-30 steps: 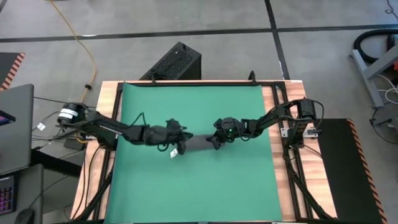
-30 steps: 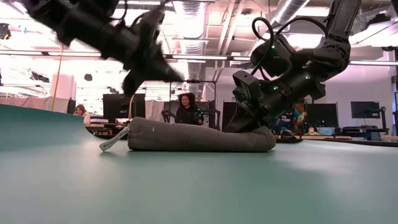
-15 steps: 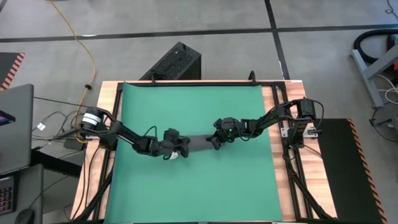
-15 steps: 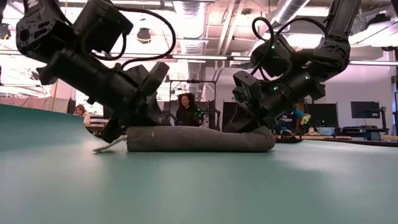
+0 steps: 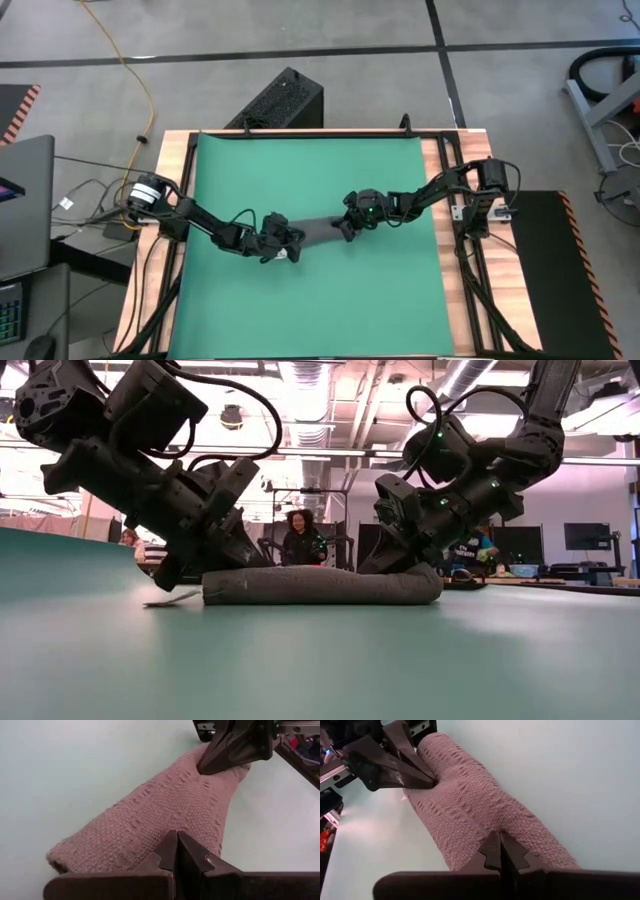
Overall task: Roll towel into tight, uniform cylinder
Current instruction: Roll the gray towel, then return to Home Position
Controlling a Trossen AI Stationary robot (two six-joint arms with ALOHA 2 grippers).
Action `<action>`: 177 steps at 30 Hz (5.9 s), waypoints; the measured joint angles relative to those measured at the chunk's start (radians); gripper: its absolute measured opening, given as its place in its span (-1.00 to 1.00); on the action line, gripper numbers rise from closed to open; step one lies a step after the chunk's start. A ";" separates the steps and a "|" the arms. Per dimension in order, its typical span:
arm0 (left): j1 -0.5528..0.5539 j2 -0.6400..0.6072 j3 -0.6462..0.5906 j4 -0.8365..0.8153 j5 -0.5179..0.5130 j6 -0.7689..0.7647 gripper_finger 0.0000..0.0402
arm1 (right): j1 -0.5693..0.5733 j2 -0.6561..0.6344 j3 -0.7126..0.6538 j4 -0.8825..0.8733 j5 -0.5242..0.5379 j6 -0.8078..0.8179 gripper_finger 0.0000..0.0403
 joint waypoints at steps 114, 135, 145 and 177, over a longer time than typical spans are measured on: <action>0.074 -1.358 -0.516 0.049 0.217 0.541 -1.00 | 0.031 -1.860 -0.410 -0.700 0.154 -0.382 -0.86; 0.072 -1.360 -0.522 -0.071 0.199 0.571 -1.00 | 0.029 -1.837 -0.597 -0.520 0.162 -0.414 -0.86; 0.072 -1.360 -0.523 -0.130 0.213 0.569 -1.00 | 0.029 -1.837 -0.597 -0.518 0.158 -0.415 -0.86; 0.072 -1.351 -0.509 -0.491 0.216 0.576 -1.00 | 0.029 -1.837 -0.599 -0.520 0.153 -0.416 -0.86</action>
